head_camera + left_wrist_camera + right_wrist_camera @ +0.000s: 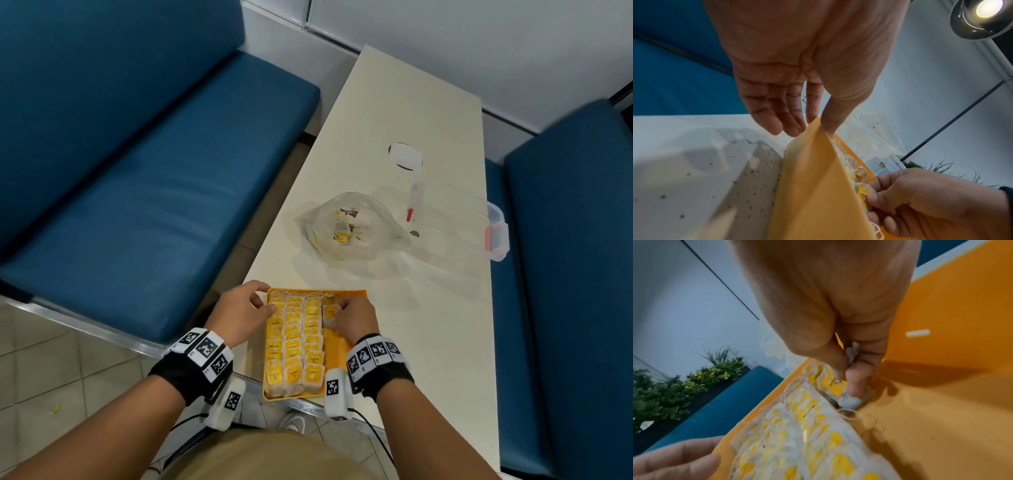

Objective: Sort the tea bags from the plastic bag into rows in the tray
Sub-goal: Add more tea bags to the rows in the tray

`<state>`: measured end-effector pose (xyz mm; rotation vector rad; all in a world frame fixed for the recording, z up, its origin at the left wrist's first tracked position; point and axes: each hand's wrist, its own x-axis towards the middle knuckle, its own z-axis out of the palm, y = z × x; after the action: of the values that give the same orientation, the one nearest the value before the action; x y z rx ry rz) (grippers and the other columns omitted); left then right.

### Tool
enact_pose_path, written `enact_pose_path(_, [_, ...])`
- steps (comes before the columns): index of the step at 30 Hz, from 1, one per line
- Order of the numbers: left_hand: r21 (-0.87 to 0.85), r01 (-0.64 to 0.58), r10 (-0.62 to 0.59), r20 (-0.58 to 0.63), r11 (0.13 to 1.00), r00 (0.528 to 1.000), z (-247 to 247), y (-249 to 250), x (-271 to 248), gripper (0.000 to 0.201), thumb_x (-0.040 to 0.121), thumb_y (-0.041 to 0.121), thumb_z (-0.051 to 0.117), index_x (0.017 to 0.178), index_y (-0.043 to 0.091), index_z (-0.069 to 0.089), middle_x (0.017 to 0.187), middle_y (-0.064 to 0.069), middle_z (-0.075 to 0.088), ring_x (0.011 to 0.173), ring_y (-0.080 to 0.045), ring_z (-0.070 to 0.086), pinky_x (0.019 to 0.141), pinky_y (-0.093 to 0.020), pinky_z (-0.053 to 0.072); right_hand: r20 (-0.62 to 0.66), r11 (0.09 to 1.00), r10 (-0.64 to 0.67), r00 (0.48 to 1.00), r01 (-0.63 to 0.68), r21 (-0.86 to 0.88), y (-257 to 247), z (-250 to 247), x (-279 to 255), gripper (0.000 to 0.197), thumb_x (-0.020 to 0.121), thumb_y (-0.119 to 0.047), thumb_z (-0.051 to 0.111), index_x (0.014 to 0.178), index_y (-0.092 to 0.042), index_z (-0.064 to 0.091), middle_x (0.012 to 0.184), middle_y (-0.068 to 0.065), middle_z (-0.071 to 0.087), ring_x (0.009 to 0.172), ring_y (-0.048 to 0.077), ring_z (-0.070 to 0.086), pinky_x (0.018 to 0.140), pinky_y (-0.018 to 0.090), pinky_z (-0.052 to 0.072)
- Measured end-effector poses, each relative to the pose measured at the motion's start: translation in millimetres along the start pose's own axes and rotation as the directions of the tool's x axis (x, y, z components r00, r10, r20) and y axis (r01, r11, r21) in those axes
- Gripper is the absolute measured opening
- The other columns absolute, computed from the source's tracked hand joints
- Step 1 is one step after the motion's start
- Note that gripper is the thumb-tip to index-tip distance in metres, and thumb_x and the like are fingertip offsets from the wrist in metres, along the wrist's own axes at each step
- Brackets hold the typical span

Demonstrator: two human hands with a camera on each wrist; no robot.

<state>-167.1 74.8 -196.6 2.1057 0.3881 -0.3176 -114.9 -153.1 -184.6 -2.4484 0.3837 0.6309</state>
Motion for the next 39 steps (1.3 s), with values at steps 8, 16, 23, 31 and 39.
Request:
enact_pose_path(8, [0.005, 0.008, -0.008, 0.011, 1.0, 1.0, -0.2, -0.3, -0.2, 0.034, 0.09, 0.035, 0.074, 0.123, 0.032, 0.064, 0.091, 0.007, 0.066, 0.085, -0.006, 0.062, 0.071, -0.026, 0.048, -0.143, 0.995, 0.019, 0.99, -0.004, 0.101, -6.3, 6.5, 0.1, 0.018, 0.095, -0.013, 0.058, 0.104, -0.007, 0.073, 0.108, 0.012, 0.071, 0.096, 0.03, 0.067, 0.074, 0.029, 0.051])
enact_pose_path(16, [0.009, -0.004, 0.004, 0.025, 1.0, 1.0, -1.2, 0.1, -0.8, 0.033, 0.091, 0.034, 0.073, 0.123, 0.031, 0.064, 0.092, 0.007, 0.066, 0.084, -0.007, 0.062, 0.075, -0.028, 0.049, -0.159, 0.996, 0.041, 0.986, -0.028, 0.081, -7.8, 11.5, -1.4, 0.034, 0.1, -0.02, 0.054, 0.08, 0.004, 0.07, 0.074, 0.012, 0.063, 0.067, 0.024, 0.055, 0.061, 0.028, 0.042])
enact_pose_path(23, [0.015, -0.003, 0.003, 0.02, 1.0, 1.0, 0.0, 1.7, -1.0, 0.032, 0.092, 0.034, 0.072, 0.123, 0.031, 0.064, 0.093, 0.009, 0.065, 0.084, -0.005, 0.061, 0.072, -0.026, 0.047, -0.107, 0.996, 0.037, 0.994, -0.028, 0.081, -9.1, 11.8, -1.0, 0.035, 0.099, -0.02, 0.057, 0.071, -0.003, 0.069, 0.058, -0.002, 0.055, 0.051, 0.009, 0.048, 0.046, 0.019, 0.032])
enact_pose_path(31, [0.042, -0.028, 0.029, -0.028, 0.999, 0.999, -25.9, 16.6, 12.6, 0.03, 0.092, 0.048, 0.068, 0.116, 0.031, 0.067, 0.096, 0.011, 0.066, 0.089, -0.006, 0.063, 0.078, -0.028, 0.048, -0.001, 0.978, 0.089, 0.996, -0.088, 0.19, -16.2, -41.4, -13.8, 0.023, 0.087, -0.021, 0.066, 0.07, -0.007, 0.063, 0.071, 0.015, 0.074, 0.069, 0.026, 0.074, 0.074, 0.041, 0.062])
enact_pose_path(39, [0.165, -0.173, 0.182, -0.038, 0.971, 0.983, -38.7, 109.1, 66.2, 0.029, 0.093, 0.051, 0.063, 0.106, 0.025, 0.068, 0.103, 0.007, 0.066, 0.094, -0.013, 0.062, 0.077, -0.029, 0.048, -0.362, 0.896, 0.123, 0.924, 0.053, 0.441, -32.5, -106.5, 9.0, 0.057, 0.078, -0.051, 0.072, 0.117, -0.021, 0.044, 0.094, 0.008, 0.066, 0.077, 0.028, 0.072, 0.069, 0.043, 0.062])
